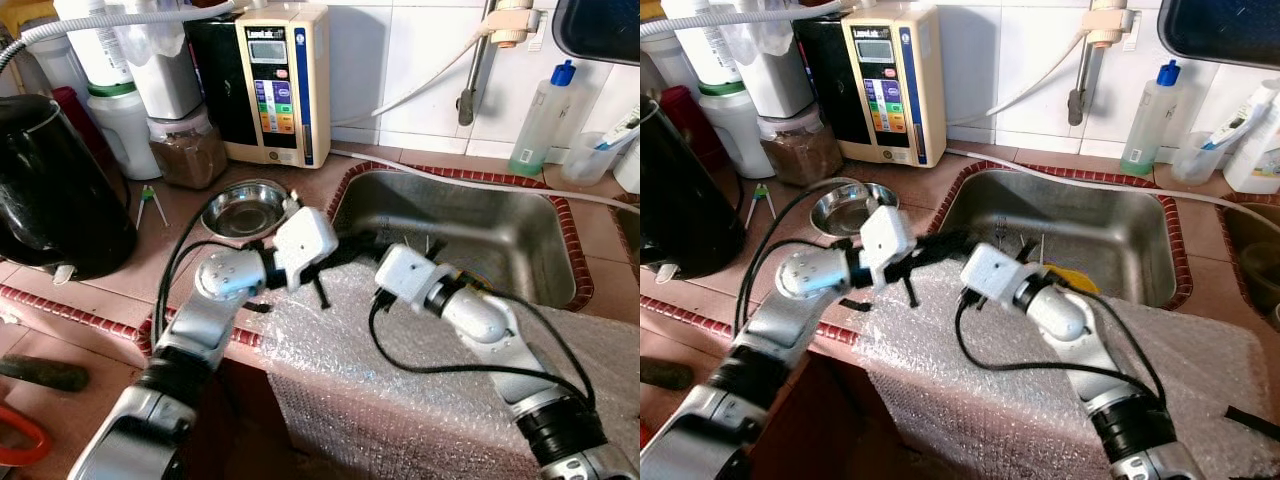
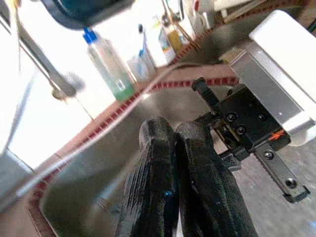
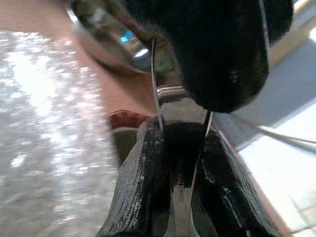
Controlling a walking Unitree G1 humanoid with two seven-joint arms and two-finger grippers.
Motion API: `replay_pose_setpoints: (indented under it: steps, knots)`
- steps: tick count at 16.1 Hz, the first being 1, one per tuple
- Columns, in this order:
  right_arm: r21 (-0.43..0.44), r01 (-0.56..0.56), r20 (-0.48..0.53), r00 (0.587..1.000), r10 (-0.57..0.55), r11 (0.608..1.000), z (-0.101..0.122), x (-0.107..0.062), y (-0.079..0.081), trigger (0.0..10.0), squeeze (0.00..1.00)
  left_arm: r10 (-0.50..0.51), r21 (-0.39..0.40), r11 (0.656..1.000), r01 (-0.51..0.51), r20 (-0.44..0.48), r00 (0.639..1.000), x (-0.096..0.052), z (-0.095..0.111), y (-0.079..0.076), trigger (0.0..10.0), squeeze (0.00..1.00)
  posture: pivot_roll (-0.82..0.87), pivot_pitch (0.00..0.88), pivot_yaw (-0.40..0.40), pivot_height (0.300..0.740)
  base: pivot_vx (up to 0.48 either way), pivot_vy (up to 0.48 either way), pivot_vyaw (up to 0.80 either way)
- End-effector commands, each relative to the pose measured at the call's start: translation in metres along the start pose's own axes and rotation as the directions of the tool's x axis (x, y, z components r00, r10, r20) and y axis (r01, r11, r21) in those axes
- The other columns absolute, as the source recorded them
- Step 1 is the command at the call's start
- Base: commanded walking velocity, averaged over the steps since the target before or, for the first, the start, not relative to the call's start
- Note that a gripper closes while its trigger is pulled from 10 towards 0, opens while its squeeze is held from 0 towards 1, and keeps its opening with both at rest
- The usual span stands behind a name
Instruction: Kitchen organization
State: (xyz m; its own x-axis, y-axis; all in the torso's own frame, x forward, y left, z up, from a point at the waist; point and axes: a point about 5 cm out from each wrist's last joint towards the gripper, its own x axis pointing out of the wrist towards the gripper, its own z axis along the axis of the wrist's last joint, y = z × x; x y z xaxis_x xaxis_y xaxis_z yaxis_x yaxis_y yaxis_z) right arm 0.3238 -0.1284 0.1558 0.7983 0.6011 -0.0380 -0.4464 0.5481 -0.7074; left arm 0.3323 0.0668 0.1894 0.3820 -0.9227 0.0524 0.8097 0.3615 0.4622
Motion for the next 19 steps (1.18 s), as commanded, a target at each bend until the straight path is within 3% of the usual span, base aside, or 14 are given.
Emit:
replay_pose_setpoints:
  steps: [1,2,4,5,6,8,11,13,16,19]
  knots:
    - [0.000,0.142,-0.048,0.989,-0.142,0.990,-0.011,-0.014,-0.027,0.0,0.43,0.215,0.003,0.977,-0.215,-0.017,0.976,-0.023,-0.003,0.028,2.3,0.00,0.04,0.000,0.103,0.740,0.000,0.000,0.00]
    - [-0.008,0.151,-0.045,0.987,-0.152,0.988,-0.010,-0.014,-0.028,0.0,0.43,0.219,0.001,0.976,-0.219,-0.015,0.976,-0.022,-0.003,0.029,2.3,0.00,0.04,0.000,0.102,0.740,0.000,0.000,0.00]
    - [-0.017,0.176,-0.042,0.983,-0.176,0.984,-0.009,-0.015,-0.035,0.0,0.43,0.237,0.010,0.972,-0.237,0.002,0.972,-0.019,-0.004,0.028,3.6,0.00,0.04,0.000,0.101,0.740,0.000,0.000,0.00]
    - [-0.023,0.178,-0.043,0.983,-0.179,0.984,-0.009,-0.015,-0.036,0.0,0.43,0.246,-0.004,0.969,-0.246,0.011,0.969,-0.017,-0.004,0.027,8.9,0.40,0.04,0.000,0.100,0.740,0.000,0.000,0.00]
    - [-0.026,0.177,-0.043,0.983,-0.178,0.984,-0.010,-0.015,-0.036,0.0,0.42,0.259,-0.029,0.966,-0.258,0.022,0.966,-0.016,-0.004,0.026,10.0,1.00,0.04,0.000,0.098,0.740,0.000,0.000,0.00]
    - [-0.038,0.175,-0.044,0.983,-0.176,0.984,-0.010,-0.015,-0.037,0.0,0.42,0.258,0.001,0.966,-0.258,0.047,0.965,-0.014,-0.001,0.024,10.0,1.00,0.04,0.000,0.097,0.740,0.000,0.000,0.00]
    - [-0.044,0.165,-0.052,0.984,-0.168,0.985,-0.012,-0.016,-0.036,0.0,0.43,0.301,-0.015,0.953,-0.301,0.058,0.952,-0.016,-0.003,0.027,10.0,1.00,0.04,0.000,0.098,0.740,0.000,0.000,0.00]
    - [-0.048,0.158,-0.079,0.984,-0.161,0.986,-0.020,-0.021,-0.033,0.0,0.42,0.390,-0.063,0.919,-0.388,0.019,0.921,-0.024,-0.010,0.040,10.0,1.00,0.05,0.000,0.104,0.740,0.000,0.000,0.00]
    - [-0.042,0.173,-0.156,0.972,-0.178,0.984,-0.041,-0.035,-0.032,0.0,0.43,0.434,-0.120,0.888,-0.443,-0.098,0.896,-0.036,-0.031,0.042,10.0,1.00,0.05,0.000,0.108,0.740,0.000,0.000,0.00]
    - [-0.029,0.205,-0.233,0.950,-0.206,0.978,-0.062,-0.056,-0.036,0.0,0.43,0.347,-0.192,0.904,-0.381,-0.187,0.919,-0.041,-0.049,0.031,10.0,1.00,0.05,0.000,0.113,0.740,0.000,0.000,0.00]
